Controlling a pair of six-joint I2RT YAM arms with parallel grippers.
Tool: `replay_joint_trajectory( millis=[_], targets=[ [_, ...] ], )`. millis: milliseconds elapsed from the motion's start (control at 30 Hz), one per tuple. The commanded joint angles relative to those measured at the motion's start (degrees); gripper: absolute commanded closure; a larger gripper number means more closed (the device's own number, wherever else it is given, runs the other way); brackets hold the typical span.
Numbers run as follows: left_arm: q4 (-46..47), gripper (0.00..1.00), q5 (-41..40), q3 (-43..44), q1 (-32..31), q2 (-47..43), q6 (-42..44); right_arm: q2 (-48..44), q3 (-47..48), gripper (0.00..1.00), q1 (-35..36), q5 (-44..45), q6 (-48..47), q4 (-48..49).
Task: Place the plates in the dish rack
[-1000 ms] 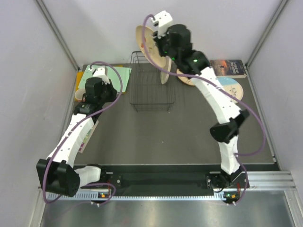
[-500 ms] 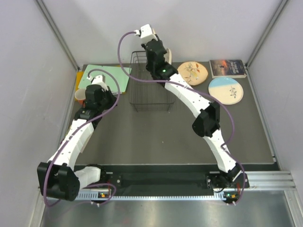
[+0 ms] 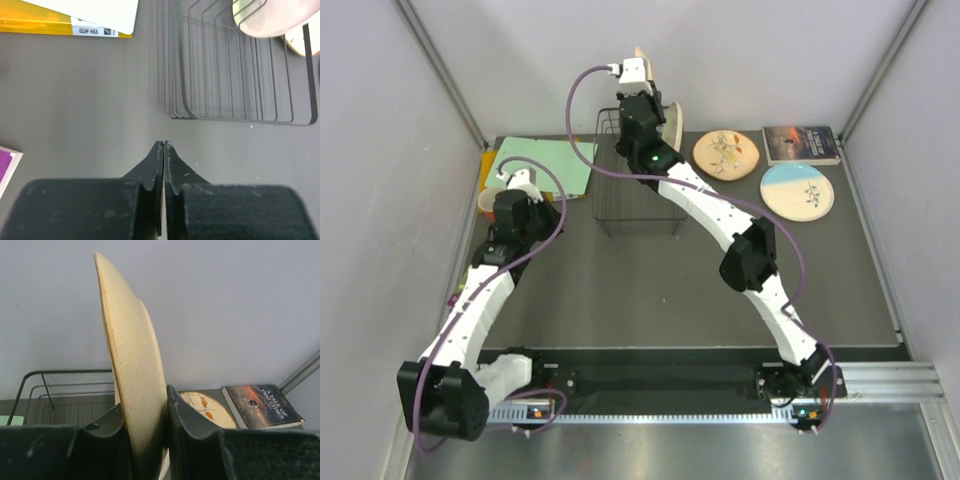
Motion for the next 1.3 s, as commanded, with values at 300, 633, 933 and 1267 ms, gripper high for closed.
replay_joint_trajectory(
  millis=[300, 633, 933, 1267],
  targets=[
    [3.89, 1.0, 2.37, -4.96, 2.76, -4.89, -3.23, 1.9, 2.12, 1.0, -2.34, 2.52, 8.9, 4.82],
    [4.51, 1.0, 3.95, -5.75, 2.76, -2.96, -3.76, 6.99, 2.03, 1.0, -5.07, -1.08, 10.05, 3.68],
    [5.56, 1.0, 3.25, -5.67, 2.85, -0.68, -2.71, 8.58, 2.12, 1.0, -7.62, -4.24, 12.59, 1.31],
    [6.35, 1.0, 3.95, -5.93, 3.2, 0.91, -2.61, 4.81, 0.37, 1.0, -5.6, -2.49, 6.8, 10.7]
  ],
)
